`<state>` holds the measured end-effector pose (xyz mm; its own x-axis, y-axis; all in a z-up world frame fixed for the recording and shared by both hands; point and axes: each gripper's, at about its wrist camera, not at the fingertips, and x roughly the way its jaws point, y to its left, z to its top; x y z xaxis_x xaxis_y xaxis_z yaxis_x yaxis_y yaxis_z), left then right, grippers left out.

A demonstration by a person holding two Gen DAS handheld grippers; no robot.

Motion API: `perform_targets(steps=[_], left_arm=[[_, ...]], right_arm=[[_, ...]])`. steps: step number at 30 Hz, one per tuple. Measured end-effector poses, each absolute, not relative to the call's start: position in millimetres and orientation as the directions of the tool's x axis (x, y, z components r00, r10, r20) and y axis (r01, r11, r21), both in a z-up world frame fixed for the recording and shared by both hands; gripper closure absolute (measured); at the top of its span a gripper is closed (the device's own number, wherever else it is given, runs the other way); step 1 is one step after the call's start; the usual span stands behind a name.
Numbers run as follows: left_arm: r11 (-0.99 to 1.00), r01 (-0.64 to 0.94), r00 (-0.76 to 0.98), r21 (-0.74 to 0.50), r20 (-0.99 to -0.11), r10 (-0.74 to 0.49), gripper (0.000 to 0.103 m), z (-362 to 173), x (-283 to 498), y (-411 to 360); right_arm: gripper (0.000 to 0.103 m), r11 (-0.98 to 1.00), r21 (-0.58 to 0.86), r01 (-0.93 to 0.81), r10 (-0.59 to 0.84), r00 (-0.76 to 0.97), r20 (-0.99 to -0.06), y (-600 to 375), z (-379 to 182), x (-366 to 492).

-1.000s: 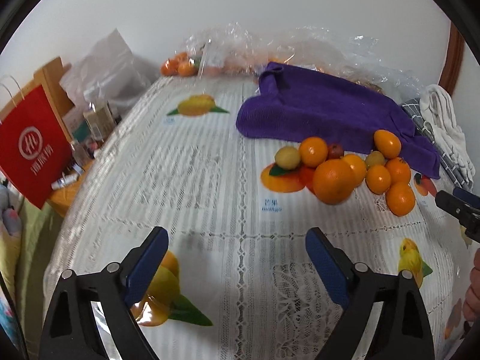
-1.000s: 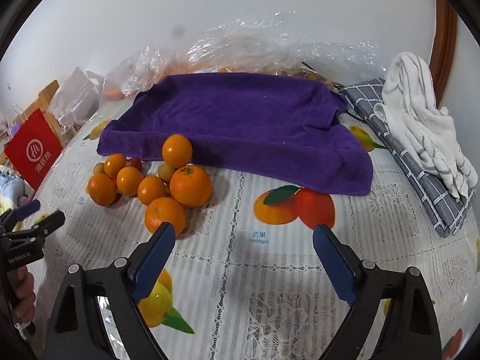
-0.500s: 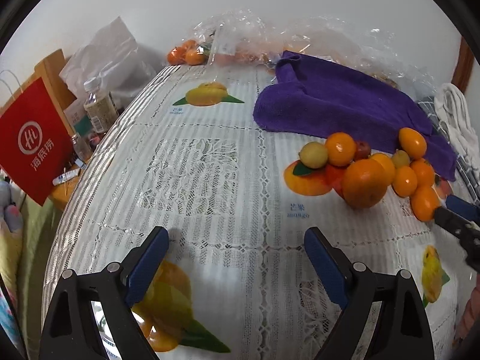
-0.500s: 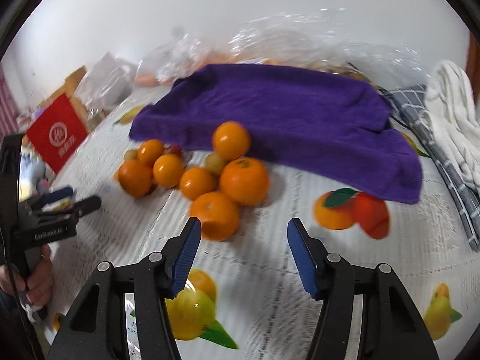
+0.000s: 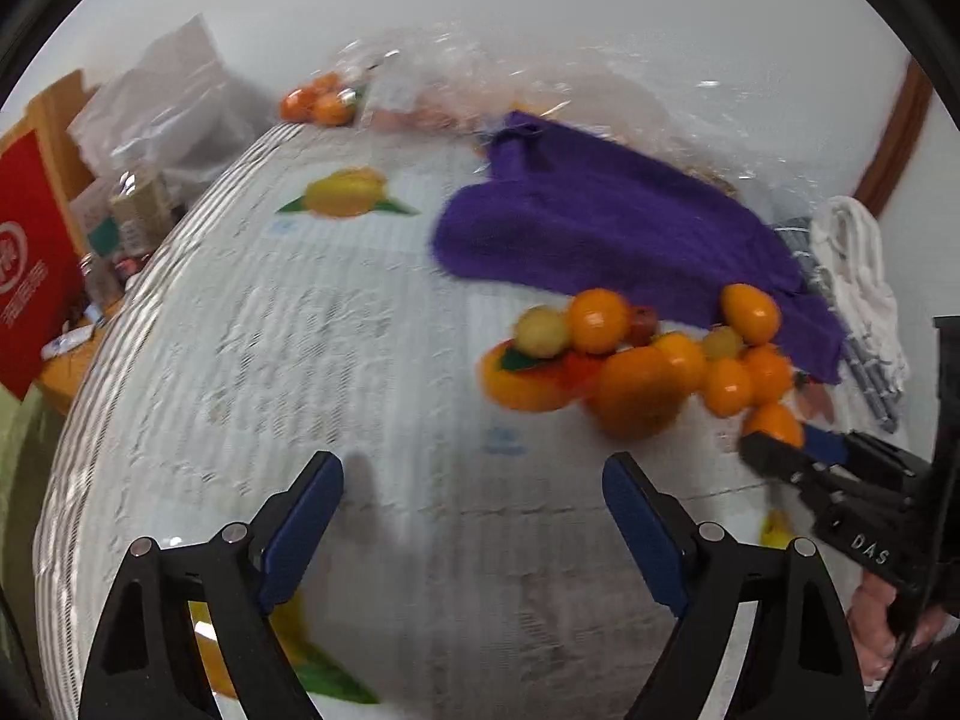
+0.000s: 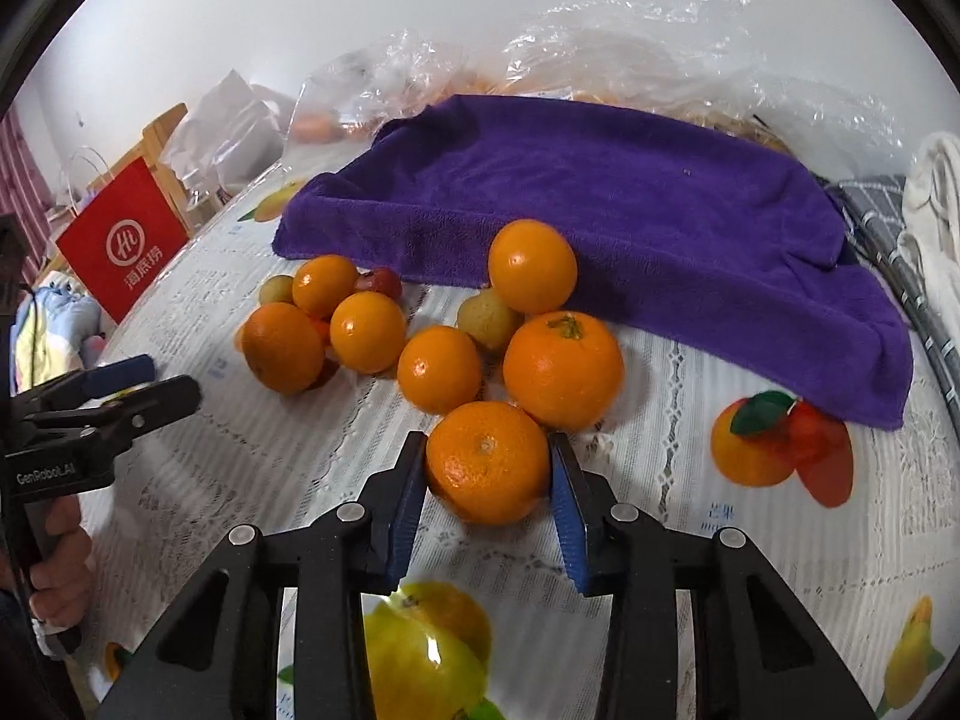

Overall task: Organize fruits
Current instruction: 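Grasp another large orange with the left gripper while the right gripper holds its orange, then carry both held oranges up over the purple towel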

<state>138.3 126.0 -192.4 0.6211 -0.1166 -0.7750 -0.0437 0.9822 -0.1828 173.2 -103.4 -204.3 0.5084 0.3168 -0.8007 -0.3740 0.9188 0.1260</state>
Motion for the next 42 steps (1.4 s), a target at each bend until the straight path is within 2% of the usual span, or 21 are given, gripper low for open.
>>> perform_targets(steps=[5, 9, 12, 16, 19, 21, 26, 27, 42], left_arm=[[0.982, -0.009, 0.640, -0.187, -0.756, -0.138, 0.016, -182.8, 149.4, 108.0], [0.976, 0.009, 0.629, -0.217, -0.758, -0.174, 0.016, -186.3, 158.6, 93.9], [0.971, 0.037, 0.604, -0.236, -0.769, -0.210, 0.022, -191.9, 164.8, 82.7], [0.979, 0.057, 0.604, -0.196, -0.774, -0.190, 0.023, -194.5, 168.4, 72.9], [0.977, 0.057, 0.601, -0.205, -0.774, -0.197, 0.032, -196.4, 171.7, 72.3], [0.977, 0.048, 0.607, -0.209, -0.771, -0.194, 0.032, -196.1, 173.5, 72.1], [0.968, 0.062, 0.614, -0.243, -0.756, -0.229, 0.061, -196.2, 176.6, 71.7], [0.962, 0.064, 0.613, -0.264, -0.751, -0.246, 0.063, -196.4, 176.1, 72.2], [0.963, 0.035, 0.605, -0.266, -0.761, -0.232, 0.064, -179.5, 151.4, 76.7]], right_arm=[[0.064, 0.936, 0.142, -0.323, 0.305, 0.541, -0.784, -129.1, -195.4, 160.2], [0.064, 0.963, 0.093, -0.254, 0.228, 0.578, -0.784, -156.3, -194.0, 153.5], [0.064, 0.972, 0.083, -0.218, 0.199, 0.588, -0.784, -175.8, -190.7, 154.1], [0.064, 0.981, 0.066, -0.180, 0.164, 0.608, -0.777, -192.4, -189.9, 156.5], [0.064, 0.985, 0.075, -0.158, 0.158, 0.616, -0.772, -200.3, -192.6, 162.7], [0.064, 0.984, 0.087, -0.153, 0.163, 0.611, -0.775, -202.3, -193.6, 166.8], [0.064, 0.984, 0.094, -0.155, 0.169, 0.606, -0.777, -201.1, -194.5, 172.3], [0.064, 0.983, 0.099, -0.155, 0.174, 0.606, -0.777, -200.9, -194.5, 172.4], [0.064, 0.984, 0.121, -0.131, 0.177, 0.625, -0.761, -206.5, -178.5, 160.0]])
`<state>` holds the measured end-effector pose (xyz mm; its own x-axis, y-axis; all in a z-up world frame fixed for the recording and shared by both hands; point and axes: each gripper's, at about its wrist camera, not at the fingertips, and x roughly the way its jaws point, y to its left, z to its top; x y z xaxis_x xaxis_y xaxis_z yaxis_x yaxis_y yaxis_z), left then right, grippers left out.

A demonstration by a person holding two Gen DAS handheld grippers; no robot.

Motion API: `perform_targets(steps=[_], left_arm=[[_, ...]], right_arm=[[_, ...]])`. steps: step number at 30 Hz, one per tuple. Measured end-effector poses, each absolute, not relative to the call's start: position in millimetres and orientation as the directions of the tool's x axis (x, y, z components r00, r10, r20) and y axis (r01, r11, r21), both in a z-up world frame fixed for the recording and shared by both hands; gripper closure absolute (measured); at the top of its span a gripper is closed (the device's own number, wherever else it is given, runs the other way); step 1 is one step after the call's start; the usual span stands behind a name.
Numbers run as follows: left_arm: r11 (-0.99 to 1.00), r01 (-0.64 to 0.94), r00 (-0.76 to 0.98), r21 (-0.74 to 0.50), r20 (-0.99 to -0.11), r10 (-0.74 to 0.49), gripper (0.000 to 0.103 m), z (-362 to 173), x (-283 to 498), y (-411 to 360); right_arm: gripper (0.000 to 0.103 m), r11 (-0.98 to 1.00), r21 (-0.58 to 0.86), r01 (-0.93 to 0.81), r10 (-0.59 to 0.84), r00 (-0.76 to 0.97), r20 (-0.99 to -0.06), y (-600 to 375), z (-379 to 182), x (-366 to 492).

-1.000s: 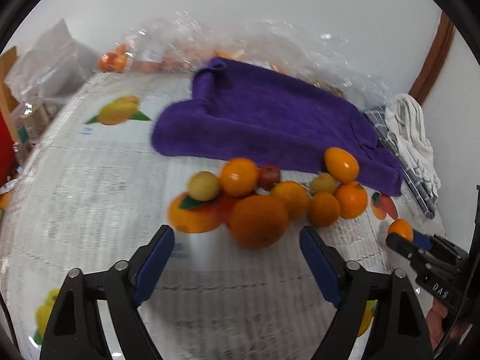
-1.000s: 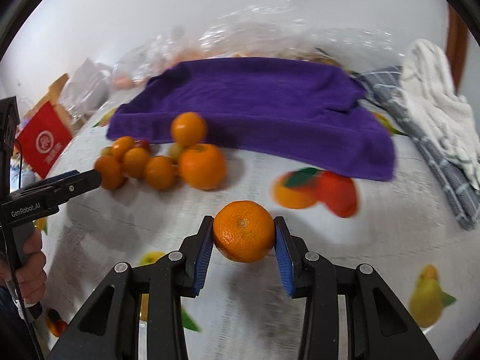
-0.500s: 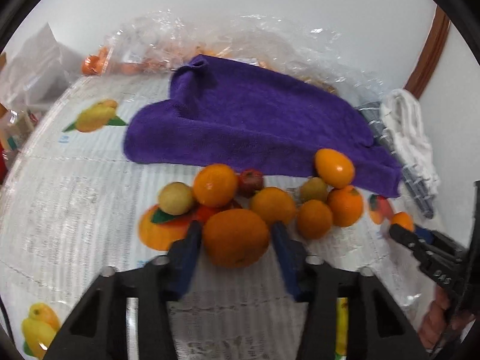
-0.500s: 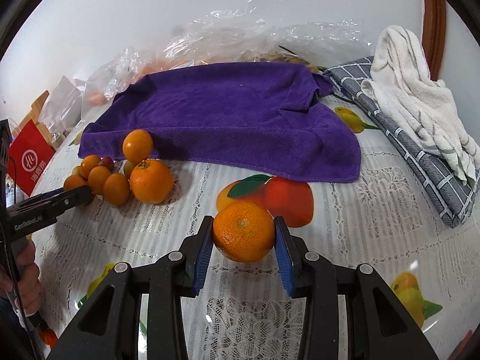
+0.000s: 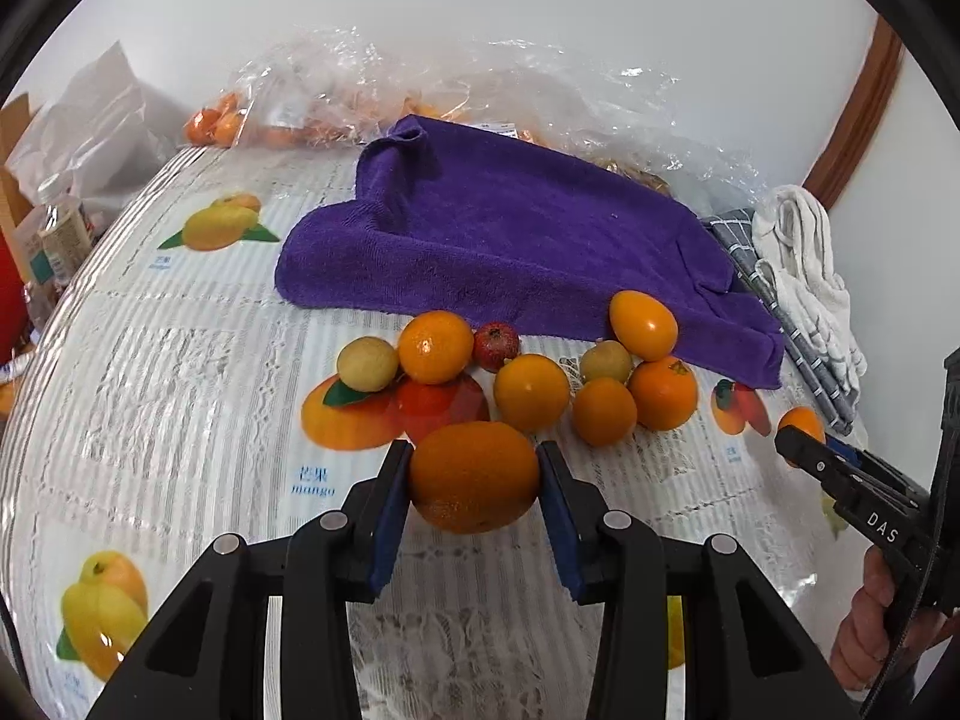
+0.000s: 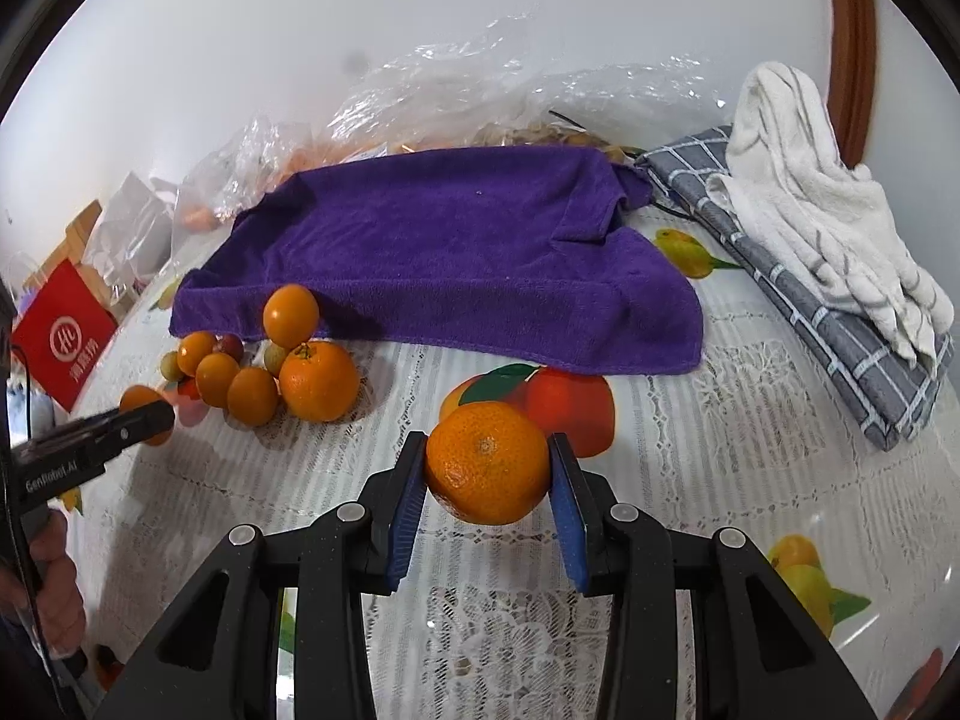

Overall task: Organize fruits
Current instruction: 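Carry both held oranges up over the purple towel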

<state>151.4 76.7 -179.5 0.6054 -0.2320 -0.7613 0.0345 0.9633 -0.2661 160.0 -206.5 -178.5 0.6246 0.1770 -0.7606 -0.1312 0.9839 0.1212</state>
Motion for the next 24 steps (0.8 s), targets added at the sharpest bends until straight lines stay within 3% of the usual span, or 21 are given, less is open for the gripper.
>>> perform_targets(steps=[24], left_arm=[[0.957, 0.020, 0.657, -0.290, -0.718, -0.231, 0.064, -121.4, 146.4, 93.0]], right_arm=[[0.064, 0.984, 0.115, -0.136, 0.177, 0.690, -0.702, -202.1, -132.8, 160.8]])
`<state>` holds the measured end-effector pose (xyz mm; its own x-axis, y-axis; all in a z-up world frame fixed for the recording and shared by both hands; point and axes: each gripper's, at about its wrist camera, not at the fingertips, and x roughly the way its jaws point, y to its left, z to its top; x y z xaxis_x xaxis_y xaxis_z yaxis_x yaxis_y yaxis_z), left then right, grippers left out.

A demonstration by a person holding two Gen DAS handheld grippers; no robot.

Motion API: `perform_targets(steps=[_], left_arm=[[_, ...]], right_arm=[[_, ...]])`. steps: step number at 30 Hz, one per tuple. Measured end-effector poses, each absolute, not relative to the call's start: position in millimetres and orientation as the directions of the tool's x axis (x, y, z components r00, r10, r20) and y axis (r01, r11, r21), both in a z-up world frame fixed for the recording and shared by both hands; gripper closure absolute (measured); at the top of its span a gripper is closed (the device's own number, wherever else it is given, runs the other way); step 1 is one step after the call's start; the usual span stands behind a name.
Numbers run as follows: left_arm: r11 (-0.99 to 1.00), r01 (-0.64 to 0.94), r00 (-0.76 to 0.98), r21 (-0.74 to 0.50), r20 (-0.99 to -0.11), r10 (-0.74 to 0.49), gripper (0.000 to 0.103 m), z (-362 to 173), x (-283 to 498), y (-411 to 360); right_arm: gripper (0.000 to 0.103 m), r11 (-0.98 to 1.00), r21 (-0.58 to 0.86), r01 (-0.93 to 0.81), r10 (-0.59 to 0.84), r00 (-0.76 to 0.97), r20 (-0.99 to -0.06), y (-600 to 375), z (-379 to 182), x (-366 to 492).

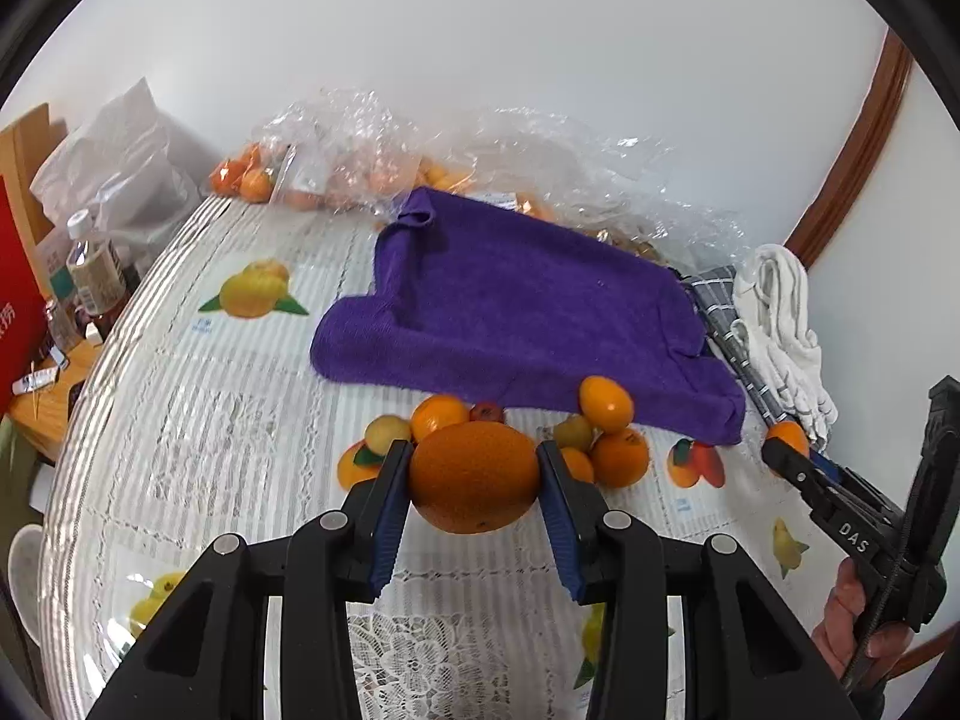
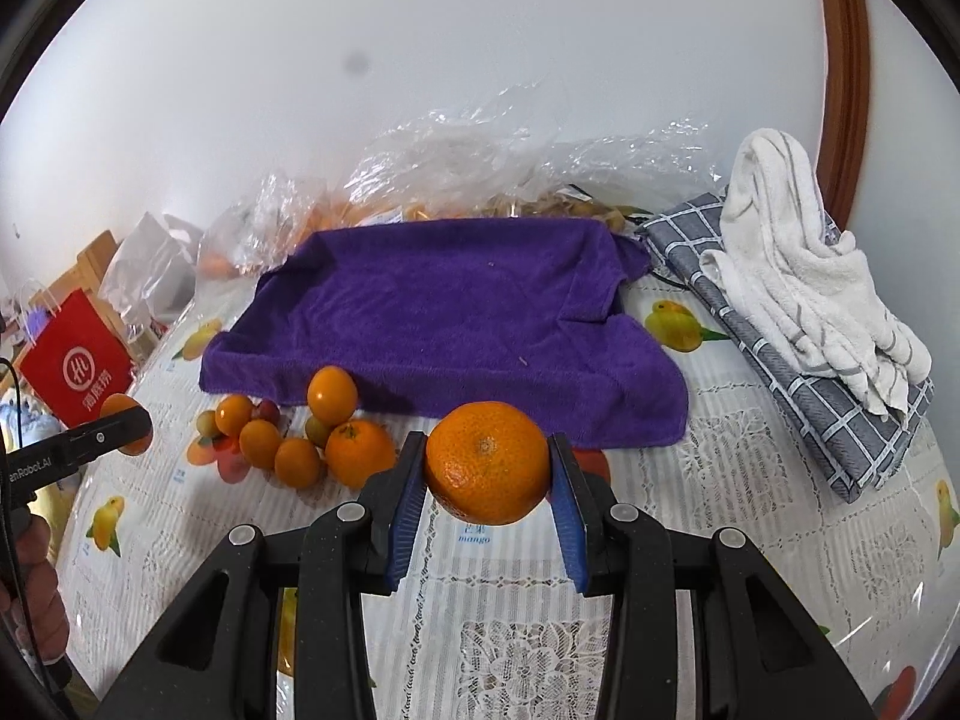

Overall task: Organize fruits
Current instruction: 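Carry both held oranges up over the purple towel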

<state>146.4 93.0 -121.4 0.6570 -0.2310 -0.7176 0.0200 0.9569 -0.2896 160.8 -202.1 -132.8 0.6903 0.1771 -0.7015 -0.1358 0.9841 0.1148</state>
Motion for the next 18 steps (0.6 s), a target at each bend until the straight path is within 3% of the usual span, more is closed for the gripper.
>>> perform_targets(steps=[18], left_arm=[[0.965, 0.053, 0.694, -0.257, -0.685, -0.220, 0.064, -77.9, 176.9, 80.3]], right_arm=[[0.064, 0.984, 0.117, -0.131, 0.176, 0.723, -0.668, -207.4, -109.2, 185.9]])
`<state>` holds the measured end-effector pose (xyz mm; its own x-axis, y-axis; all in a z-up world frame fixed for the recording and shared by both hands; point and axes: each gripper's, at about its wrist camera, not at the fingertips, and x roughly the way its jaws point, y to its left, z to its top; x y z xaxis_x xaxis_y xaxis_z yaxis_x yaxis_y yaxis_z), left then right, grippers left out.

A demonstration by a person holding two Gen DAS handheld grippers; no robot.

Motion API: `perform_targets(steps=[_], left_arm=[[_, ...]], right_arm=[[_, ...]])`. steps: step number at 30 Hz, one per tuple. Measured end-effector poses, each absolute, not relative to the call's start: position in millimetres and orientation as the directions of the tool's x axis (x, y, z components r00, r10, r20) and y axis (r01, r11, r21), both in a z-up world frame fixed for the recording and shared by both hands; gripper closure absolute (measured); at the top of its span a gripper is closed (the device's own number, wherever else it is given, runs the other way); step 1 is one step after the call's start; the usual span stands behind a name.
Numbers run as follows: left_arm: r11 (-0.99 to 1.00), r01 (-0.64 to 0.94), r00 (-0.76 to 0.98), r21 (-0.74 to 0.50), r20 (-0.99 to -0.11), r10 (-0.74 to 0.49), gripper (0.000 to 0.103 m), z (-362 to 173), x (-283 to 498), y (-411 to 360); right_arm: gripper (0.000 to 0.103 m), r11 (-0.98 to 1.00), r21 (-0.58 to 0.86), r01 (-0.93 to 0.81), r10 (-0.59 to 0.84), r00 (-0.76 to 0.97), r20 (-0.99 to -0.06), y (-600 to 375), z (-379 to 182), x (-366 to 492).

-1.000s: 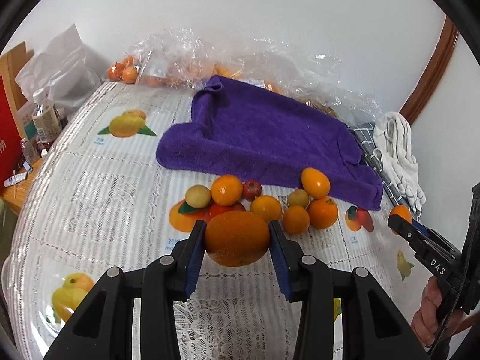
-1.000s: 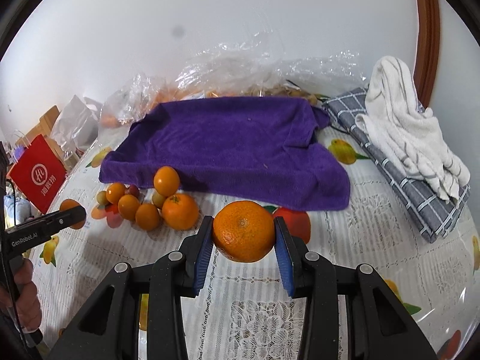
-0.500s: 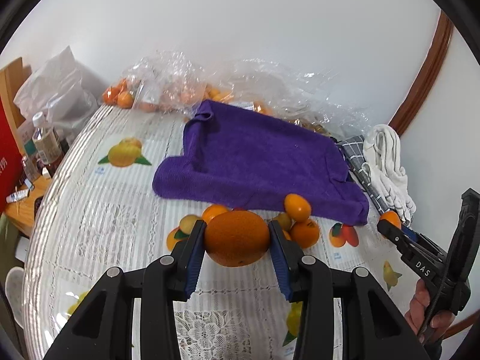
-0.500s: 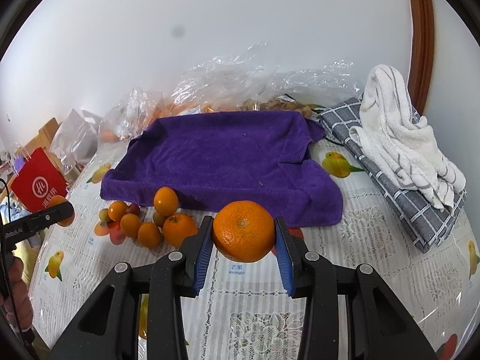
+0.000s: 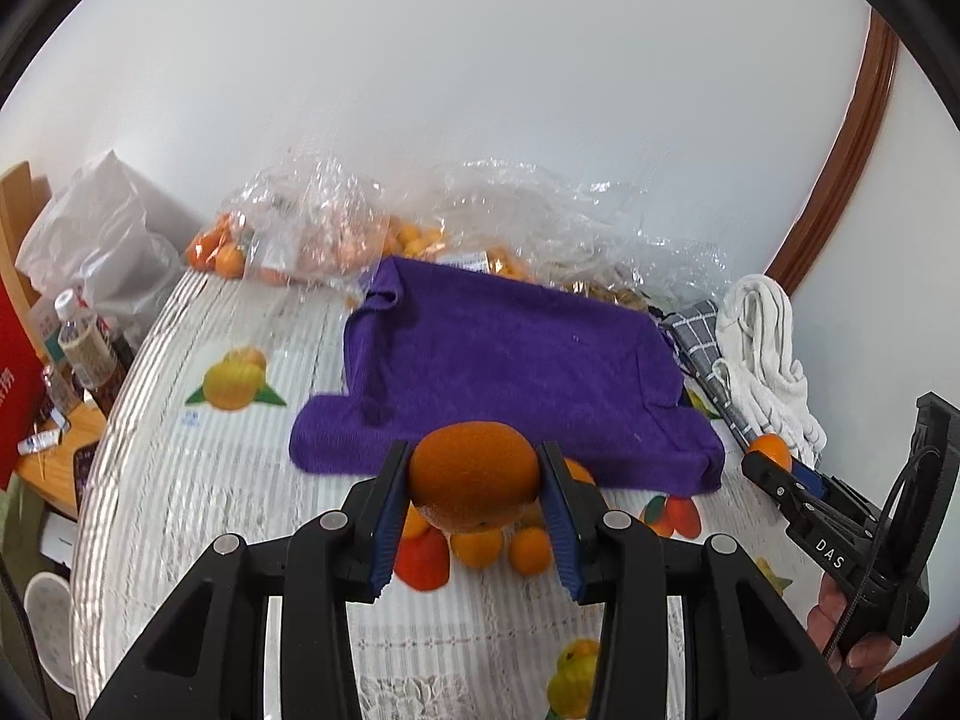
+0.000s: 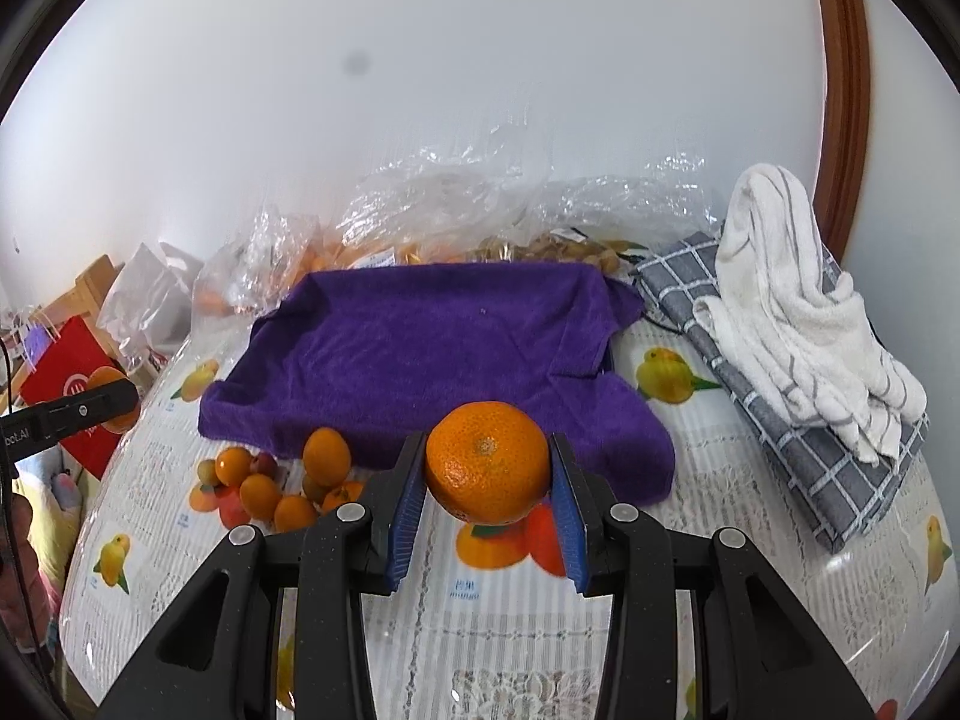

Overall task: Organize fruits
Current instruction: 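Carry both held oranges up over the purple towel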

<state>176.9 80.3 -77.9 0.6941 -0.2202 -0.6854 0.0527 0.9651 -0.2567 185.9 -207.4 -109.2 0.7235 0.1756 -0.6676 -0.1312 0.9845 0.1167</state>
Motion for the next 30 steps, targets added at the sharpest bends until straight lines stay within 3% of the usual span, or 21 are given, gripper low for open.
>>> perform_targets(steps=[15, 30], left_arm=[[0.974, 0.064, 0.712, -0.219, -0.673, -0.199, 0.064, -60.5, 233.1, 74.5], [0.980, 0.036, 0.695, -0.197, -0.700, -0.166, 0.064, -80.4, 285.9, 79.1]], right_arm=[[0.064, 0.982, 0.138, -0.128, 0.187, 0.749, -0.636, -211.4, -95.2, 248.7], [0.064, 0.980, 0.162, -0.113, 0.191, 0.751, -0.632, -213.2, -103.5, 317.5]])
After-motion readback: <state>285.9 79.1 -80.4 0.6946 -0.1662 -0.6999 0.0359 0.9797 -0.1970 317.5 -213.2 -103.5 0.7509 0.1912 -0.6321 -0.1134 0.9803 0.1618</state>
